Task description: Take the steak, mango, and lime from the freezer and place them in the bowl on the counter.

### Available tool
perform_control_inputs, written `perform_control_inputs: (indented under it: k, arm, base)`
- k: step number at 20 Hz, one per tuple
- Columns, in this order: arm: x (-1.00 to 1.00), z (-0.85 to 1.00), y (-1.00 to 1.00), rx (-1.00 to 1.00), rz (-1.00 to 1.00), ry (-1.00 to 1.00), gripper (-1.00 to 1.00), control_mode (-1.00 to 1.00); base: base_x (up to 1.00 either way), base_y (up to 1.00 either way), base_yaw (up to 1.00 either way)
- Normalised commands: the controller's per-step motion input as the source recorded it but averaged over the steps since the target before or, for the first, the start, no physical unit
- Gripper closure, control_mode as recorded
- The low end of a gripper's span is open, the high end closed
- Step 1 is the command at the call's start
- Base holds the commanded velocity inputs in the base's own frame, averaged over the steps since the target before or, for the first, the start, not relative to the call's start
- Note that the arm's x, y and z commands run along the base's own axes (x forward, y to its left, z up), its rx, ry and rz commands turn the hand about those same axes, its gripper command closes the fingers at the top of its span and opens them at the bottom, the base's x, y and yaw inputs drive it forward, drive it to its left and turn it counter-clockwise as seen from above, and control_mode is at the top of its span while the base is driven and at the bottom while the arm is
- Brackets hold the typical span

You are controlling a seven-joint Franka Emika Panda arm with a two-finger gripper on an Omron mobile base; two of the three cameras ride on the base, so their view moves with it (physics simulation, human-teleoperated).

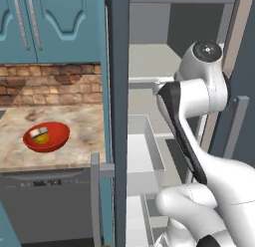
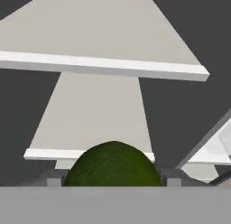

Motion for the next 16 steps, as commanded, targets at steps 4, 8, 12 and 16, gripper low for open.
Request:
perform_control_inputs:
  k: [4, 8, 12, 16]
  arm:
    - [-0.94, -0.33, -0.29, 0.01, 0.00, 0.23, 1.00, -1.00]
    - [-0.71, -0.42, -0.13, 0.04, 0.00, 0.11, 1.00, -1.00]
    - [-0.11, -0.44, 0.00, 0.00, 0.00, 0.00, 1.00, -1.00]
    - [-0.09, -0.32, -0.03, 0.01, 0.00, 0.03, 1.00, -1.00]
  base:
    - [0.00, 0.00, 0.00]
    - [0.00, 0.00, 0.00]
    - [0.00, 0.00, 0.00]
    - [0.00, 0.00, 0.00]
